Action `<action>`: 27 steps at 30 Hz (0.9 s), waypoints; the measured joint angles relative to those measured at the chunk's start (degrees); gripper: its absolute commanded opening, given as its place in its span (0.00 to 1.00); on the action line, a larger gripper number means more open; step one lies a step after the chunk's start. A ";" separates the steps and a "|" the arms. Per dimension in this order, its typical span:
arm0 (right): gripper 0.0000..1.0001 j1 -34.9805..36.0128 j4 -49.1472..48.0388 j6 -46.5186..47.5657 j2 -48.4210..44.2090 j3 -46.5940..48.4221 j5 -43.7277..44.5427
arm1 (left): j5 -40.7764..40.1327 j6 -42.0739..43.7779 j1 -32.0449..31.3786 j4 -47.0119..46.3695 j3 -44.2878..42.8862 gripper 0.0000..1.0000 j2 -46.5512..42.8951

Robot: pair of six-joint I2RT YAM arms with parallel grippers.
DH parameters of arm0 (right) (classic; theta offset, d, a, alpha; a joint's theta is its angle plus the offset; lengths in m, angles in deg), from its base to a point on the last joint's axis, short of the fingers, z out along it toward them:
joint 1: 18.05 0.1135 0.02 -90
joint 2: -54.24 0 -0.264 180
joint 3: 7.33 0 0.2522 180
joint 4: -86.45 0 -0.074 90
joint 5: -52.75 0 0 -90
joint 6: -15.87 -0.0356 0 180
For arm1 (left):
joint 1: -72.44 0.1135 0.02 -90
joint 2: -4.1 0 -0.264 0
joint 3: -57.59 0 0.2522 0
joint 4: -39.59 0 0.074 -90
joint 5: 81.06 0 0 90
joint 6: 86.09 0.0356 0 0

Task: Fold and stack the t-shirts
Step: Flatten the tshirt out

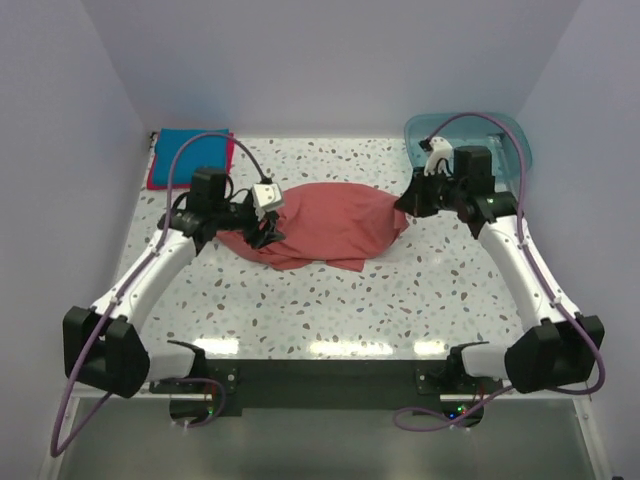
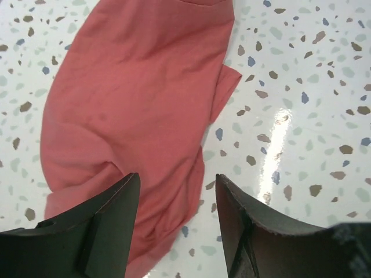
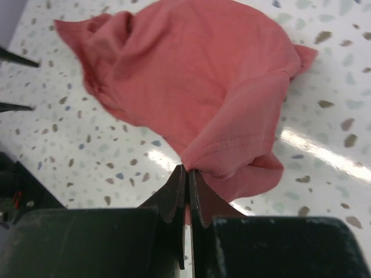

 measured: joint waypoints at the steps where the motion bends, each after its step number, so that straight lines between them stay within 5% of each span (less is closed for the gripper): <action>1: 0.00 1.81 -1.03 -1.29 -1.01 0.04 -0.46 | -0.55 -1.84 -0.85 -0.66 1.09 0.59 -1.07; 4: 0.00 5.77 -1.09 -0.61 -4.42 0.07 -3.06 | -2.54 -6.93 1.55 -1.88 1.70 0.57 -1.86; 7: 0.00 9.90 0.61 5.64 -9.53 -1.77 -4.46 | -6.73 -12.04 10.45 -0.96 -1.77 0.58 2.91; 15: 0.00 25.90 10.43 31.04 -15.82 -8.98 -10.56 | -19.19 -24.87 22.77 6.16 -7.39 0.72 17.64; 16: 0.10 27.76 11.04 33.66 -14.97 -8.98 -10.75 | -20.02 -26.34 23.41 6.91 -7.21 0.72 18.45; 19: 0.82 30.62 11.87 39.08 -13.31 -8.79 -11.34 | -21.66 -29.55 24.24 7.61 -7.19 0.72 20.13; 23: 0.88 30.84 11.10 42.42 -10.43 -6.40 -7.72 | -24.33 -33.68 24.44 7.54 -7.19 0.69 23.23; 27: 0.88 22.91 7.28 40.39 -6.51 -4.74 -6.03 | -26.14 -36.63 24.96 6.58 -7.19 0.68 26.62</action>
